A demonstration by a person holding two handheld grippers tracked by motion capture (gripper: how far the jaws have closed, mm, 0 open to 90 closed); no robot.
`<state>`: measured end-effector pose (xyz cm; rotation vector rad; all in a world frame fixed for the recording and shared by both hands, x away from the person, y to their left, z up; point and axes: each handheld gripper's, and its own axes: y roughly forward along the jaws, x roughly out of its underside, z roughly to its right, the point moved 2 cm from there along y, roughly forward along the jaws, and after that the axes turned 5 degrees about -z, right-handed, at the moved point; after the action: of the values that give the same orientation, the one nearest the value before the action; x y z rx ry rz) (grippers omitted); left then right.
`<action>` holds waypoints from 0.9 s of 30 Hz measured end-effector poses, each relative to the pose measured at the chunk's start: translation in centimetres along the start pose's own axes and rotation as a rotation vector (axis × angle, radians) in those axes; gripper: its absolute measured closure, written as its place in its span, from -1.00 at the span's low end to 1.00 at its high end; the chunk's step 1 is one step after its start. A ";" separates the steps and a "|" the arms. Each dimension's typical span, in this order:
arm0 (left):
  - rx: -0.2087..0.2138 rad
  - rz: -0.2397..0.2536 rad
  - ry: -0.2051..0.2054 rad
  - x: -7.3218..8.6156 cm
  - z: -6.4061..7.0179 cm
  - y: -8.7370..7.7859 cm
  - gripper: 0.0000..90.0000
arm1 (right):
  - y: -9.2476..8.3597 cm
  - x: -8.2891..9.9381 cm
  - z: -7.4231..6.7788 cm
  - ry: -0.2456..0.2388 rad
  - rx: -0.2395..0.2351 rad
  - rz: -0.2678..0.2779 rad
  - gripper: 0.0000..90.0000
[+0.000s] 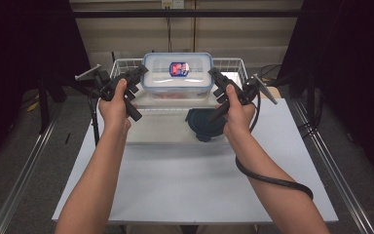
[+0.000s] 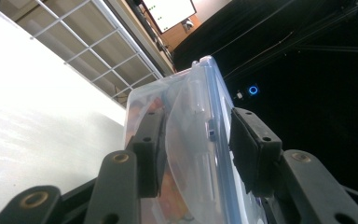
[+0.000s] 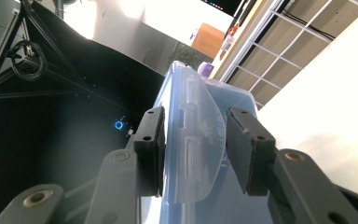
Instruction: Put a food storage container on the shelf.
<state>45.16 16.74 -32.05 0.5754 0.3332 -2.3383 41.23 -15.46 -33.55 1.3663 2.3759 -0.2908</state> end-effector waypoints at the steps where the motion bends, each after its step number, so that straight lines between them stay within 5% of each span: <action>1: -0.004 -0.004 0.007 0.0 0.0 0.1 0.25 | 0.1 -0.1 0.1 -0.001 0.000 0.001 0.31; 23: -0.035 0.007 0.017 0.0 -0.3 1.5 0.22 | 1.3 -0.7 0.5 -0.035 0.051 0.020 0.25; 25: -0.065 -0.001 0.027 0.0 -0.2 1.4 0.21 | 1.3 -0.8 0.5 -0.036 0.053 0.015 0.25; 27: -0.047 0.005 0.028 0.0 -0.2 1.4 0.21 | 1.3 -0.7 0.5 -0.039 0.055 0.014 0.24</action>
<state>46.17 15.77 -32.35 0.5859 0.3979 -2.3136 42.84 -15.56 -33.69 1.3882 2.3412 -0.3776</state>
